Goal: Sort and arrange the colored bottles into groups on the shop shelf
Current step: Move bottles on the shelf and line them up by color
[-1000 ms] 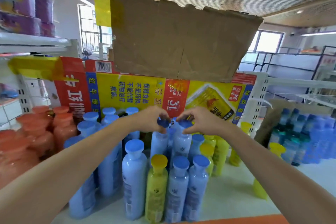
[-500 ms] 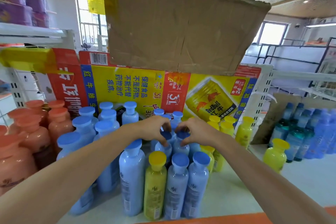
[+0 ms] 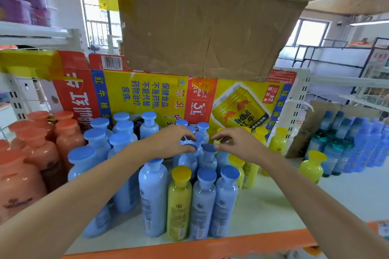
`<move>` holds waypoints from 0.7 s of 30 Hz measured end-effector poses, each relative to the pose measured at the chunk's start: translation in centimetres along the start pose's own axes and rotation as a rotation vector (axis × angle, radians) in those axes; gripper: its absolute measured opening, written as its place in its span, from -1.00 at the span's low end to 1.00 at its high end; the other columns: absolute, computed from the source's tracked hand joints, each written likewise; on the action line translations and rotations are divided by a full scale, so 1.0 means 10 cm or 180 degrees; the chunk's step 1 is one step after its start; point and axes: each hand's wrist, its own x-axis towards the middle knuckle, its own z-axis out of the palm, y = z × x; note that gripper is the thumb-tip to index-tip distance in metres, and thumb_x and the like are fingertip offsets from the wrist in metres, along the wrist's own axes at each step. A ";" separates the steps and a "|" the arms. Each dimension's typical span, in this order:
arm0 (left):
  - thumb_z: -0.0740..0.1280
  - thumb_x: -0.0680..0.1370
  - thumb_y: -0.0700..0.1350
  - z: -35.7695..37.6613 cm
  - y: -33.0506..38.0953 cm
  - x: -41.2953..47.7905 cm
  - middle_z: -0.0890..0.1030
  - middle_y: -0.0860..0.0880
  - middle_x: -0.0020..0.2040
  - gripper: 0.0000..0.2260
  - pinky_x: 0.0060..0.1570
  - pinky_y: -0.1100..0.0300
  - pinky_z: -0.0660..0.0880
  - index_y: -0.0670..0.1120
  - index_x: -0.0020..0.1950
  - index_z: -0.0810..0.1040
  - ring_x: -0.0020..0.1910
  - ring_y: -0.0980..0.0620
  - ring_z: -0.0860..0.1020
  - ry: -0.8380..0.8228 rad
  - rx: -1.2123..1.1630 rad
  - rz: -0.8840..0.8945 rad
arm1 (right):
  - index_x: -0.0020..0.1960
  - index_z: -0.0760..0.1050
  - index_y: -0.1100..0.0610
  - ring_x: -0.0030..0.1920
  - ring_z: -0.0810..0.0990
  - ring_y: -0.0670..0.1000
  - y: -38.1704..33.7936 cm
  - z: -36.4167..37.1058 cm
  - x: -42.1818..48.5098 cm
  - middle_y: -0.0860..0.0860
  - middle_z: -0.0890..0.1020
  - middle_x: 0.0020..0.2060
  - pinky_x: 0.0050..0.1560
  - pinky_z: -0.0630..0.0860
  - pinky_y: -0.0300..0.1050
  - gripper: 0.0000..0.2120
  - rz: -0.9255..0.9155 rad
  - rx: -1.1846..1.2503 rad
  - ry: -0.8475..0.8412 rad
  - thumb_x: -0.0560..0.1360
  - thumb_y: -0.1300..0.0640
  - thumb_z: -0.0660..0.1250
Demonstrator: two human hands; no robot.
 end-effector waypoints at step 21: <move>0.33 0.51 -0.06 0.09 0.29 -0.48 0.40 -0.02 0.33 -0.59 0.21 0.12 0.30 0.01 0.34 0.36 0.30 -0.02 0.34 -0.0764 0.0911 0.0113 | 0.23 0.52 0.07 0.26 0.47 0.10 -0.03 0.10 -0.49 0.05 0.49 0.30 0.23 0.40 -0.02 -0.63 0.0651 -0.0532 -0.0153 0.48 0.35 0.25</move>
